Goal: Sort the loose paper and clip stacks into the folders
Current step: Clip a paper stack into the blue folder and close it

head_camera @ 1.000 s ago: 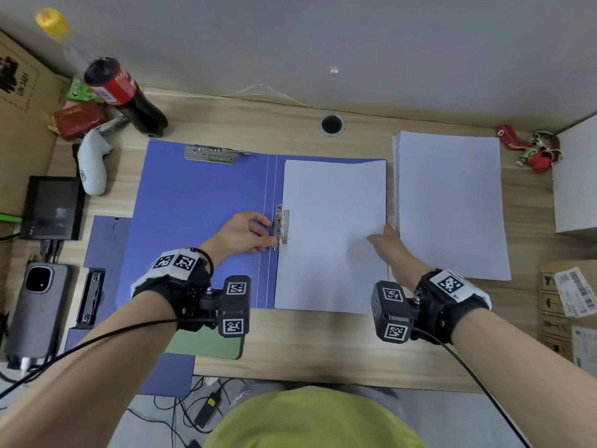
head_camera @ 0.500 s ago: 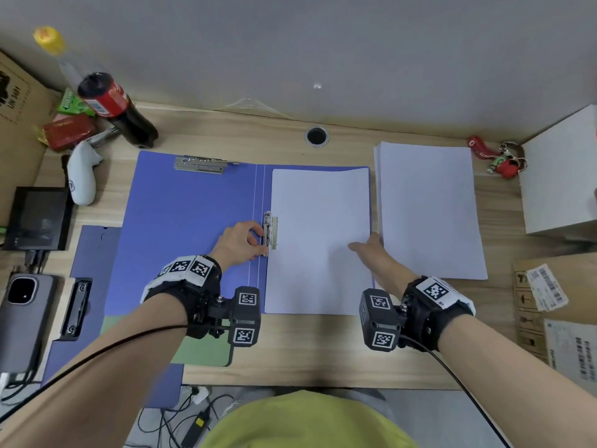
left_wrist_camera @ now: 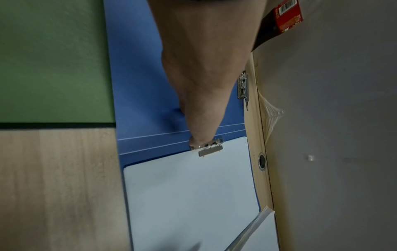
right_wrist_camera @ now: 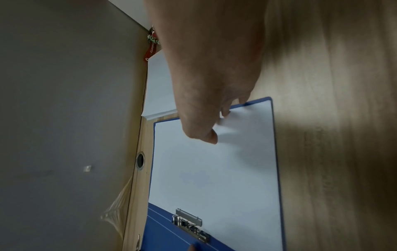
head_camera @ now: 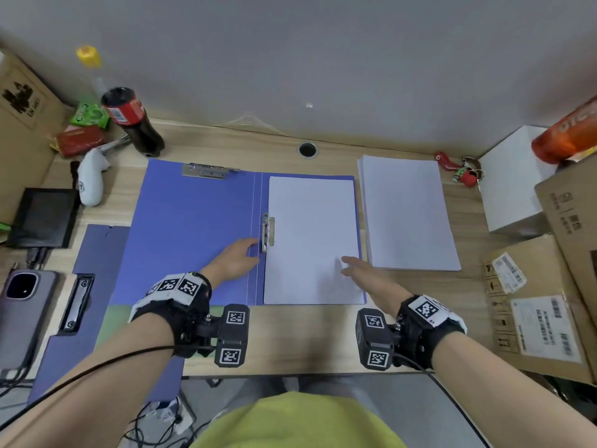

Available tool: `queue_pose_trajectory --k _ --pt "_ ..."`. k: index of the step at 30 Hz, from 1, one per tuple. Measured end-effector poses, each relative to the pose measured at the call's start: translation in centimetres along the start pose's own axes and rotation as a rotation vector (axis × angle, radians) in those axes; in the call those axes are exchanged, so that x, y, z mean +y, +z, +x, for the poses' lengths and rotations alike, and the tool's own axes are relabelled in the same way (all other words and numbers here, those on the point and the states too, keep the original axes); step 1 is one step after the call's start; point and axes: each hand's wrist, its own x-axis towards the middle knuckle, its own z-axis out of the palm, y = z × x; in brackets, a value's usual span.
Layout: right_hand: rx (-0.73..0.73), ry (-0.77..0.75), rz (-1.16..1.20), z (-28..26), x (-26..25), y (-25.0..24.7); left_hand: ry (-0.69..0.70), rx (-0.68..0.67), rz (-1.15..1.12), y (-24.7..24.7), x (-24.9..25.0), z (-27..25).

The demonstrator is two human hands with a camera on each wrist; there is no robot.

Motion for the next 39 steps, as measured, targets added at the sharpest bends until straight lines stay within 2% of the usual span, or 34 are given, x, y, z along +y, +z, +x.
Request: queue_pose_trajectory --k 4,12,18,21,24,28,32,35,39 --pt "0.027 0.003 0.003 -0.6 1.3 0.4 -0.011 -0.073 0.052 0.1 -0.7 -0.4" --pt "-0.019 -0.013 0.181 -1.5 2.8 0.7 -0.094 0.008 0.047 -0.3 0.7 -0.5" --pt "-0.066 -0.004 0.351 -1.3 3.8 -2.5 -0.057 0.132 -0.044 0.2 4.1 0.7" --pt "-0.065 0.011 0.361 -1.1 4.7 -5.3 -0.016 0.089 -0.105 1.5 7.3 1.2" --pt "0.031 0.029 0.438 -0.8 5.8 -9.0 -0.014 -0.010 -0.255 3.5 11.1 2.1" --pt "0.276 0.039 0.504 -0.3 7.5 -13.8 -0.064 -0.092 -0.451 6.3 14.8 3.3" --pt "0.477 0.048 0.376 0.3 9.4 -17.6 -0.119 -0.149 -0.609 8.7 16.9 3.9" --pt "0.510 0.071 0.329 0.4 9.9 -19.2 -0.147 -0.150 -0.685 9.9 17.9 4.5" --pt "0.465 0.109 0.294 1.5 10.4 -20.0 -0.177 -0.127 -0.781 11.5 19.3 5.2"
